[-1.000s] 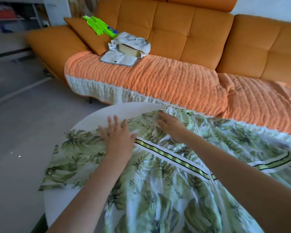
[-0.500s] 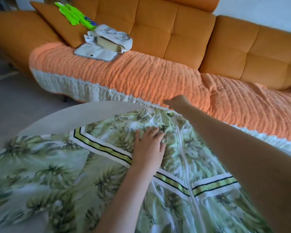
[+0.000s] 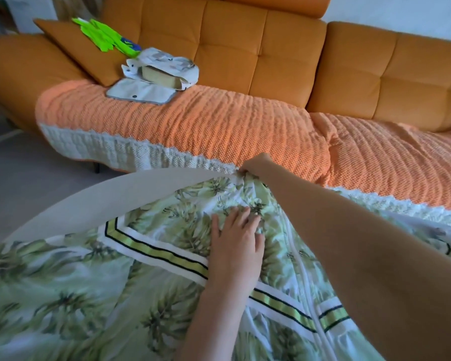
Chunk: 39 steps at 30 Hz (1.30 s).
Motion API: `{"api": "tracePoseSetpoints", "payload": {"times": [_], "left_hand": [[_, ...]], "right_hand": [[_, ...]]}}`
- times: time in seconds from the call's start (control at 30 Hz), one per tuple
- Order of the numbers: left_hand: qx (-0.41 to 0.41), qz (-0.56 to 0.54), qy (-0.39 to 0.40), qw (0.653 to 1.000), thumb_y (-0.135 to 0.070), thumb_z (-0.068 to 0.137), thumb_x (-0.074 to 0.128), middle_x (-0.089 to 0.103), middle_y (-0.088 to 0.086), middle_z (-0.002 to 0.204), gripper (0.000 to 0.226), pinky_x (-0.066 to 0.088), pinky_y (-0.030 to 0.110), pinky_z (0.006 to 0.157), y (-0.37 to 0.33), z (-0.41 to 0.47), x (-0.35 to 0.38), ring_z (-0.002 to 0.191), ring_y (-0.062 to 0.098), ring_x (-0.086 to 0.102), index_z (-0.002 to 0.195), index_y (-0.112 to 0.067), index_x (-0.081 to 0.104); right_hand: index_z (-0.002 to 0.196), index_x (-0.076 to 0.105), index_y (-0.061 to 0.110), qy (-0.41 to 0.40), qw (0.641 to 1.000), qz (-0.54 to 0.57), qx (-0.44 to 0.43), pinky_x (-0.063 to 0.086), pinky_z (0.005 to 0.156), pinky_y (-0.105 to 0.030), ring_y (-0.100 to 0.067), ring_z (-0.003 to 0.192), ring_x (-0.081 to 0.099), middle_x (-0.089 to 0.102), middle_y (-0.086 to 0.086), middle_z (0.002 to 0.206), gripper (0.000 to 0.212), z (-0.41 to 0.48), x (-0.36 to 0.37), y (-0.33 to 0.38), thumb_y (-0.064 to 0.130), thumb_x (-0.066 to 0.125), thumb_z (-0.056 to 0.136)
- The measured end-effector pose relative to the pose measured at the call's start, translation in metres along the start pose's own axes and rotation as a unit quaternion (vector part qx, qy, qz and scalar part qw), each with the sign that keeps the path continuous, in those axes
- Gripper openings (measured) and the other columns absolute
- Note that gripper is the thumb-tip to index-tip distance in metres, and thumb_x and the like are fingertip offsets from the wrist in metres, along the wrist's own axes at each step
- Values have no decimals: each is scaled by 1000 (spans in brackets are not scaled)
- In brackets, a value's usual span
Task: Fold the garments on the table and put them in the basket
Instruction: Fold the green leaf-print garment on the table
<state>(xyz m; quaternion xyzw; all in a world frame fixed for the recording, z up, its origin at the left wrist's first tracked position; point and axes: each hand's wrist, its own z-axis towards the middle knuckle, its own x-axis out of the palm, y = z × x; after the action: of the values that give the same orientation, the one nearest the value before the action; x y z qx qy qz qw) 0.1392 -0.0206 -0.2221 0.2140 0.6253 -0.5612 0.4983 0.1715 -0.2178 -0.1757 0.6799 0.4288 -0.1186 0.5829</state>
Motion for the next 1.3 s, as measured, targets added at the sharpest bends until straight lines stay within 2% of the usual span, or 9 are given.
{"api": "tracePoseSetpoints", "payload": {"times": [0.2,0.3,0.37,0.5,0.77,0.9,1.0,1.17,1.3], "left_hand": [[-3,-27,2,1000,-32,102,28,18,-14,155,41,-9,39,116,-1,-2,-2,144,3,4,142,-32,33],[-24,-118,-20,993,-23,98,42,57,-7,129,33,22,41,115,-3,-2,-11,124,8,48,127,-28,56],[-68,-186,-44,979,-16,96,45,68,-8,88,27,52,33,76,-4,-6,-31,75,11,63,108,-26,67],[-159,-244,-168,942,-15,96,38,65,-8,78,30,51,38,57,-1,-4,-74,70,18,64,77,-17,61],[-242,-162,43,956,-46,95,45,58,9,88,68,43,33,50,-20,96,-63,66,20,56,143,-1,26],[-277,-237,50,930,-32,90,61,61,15,109,70,43,27,65,-26,115,-46,85,25,59,140,5,31],[-287,-262,49,920,-19,90,60,54,7,70,39,38,24,49,-23,123,-33,60,18,52,121,4,53],[-209,-515,20,831,-21,93,51,57,5,81,7,44,31,71,-37,114,-42,76,20,55,92,-15,55],[-133,-719,49,681,-21,93,41,62,7,78,23,46,33,73,-53,86,-66,75,20,59,84,-10,59]], "right_hand": [[92,67,2,-196,911,261,-251,44,59,-9,-3,68,56,61,2,74,22,-90,-26,-18,21,57,93],[88,66,14,-197,911,176,-315,44,75,-12,0,81,60,66,8,83,11,-154,-27,-62,23,60,91],[84,66,26,-149,949,109,-257,44,79,-15,0,89,59,65,14,88,4,-183,-21,-95,28,64,88],[82,64,35,-84,966,-73,-235,40,86,-20,-2,94,48,58,22,89,7,-200,-15,-127,28,66,83],[85,68,23,-113,935,-139,-306,7,105,-7,-3,88,56,68,13,89,3,-198,-10,-124,22,65,85],[84,66,26,-107,933,-134,-315,1,109,-9,1,86,55,66,17,86,3,-194,-10,-129,26,64,85],[85,66,25,-103,935,-130,-314,0,108,-10,2,86,54,67,15,86,3,-193,-10,-132,25,63,86],[94,69,26,-50,952,-90,-288,19,109,-16,2,85,57,68,16,96,13,-197,-14,-133,19,60,88],[96,69,29,-52,970,153,-181,50,70,-28,-17,77,66,71,-5,97,20,-199,-68,-123,16,54,93]]}}
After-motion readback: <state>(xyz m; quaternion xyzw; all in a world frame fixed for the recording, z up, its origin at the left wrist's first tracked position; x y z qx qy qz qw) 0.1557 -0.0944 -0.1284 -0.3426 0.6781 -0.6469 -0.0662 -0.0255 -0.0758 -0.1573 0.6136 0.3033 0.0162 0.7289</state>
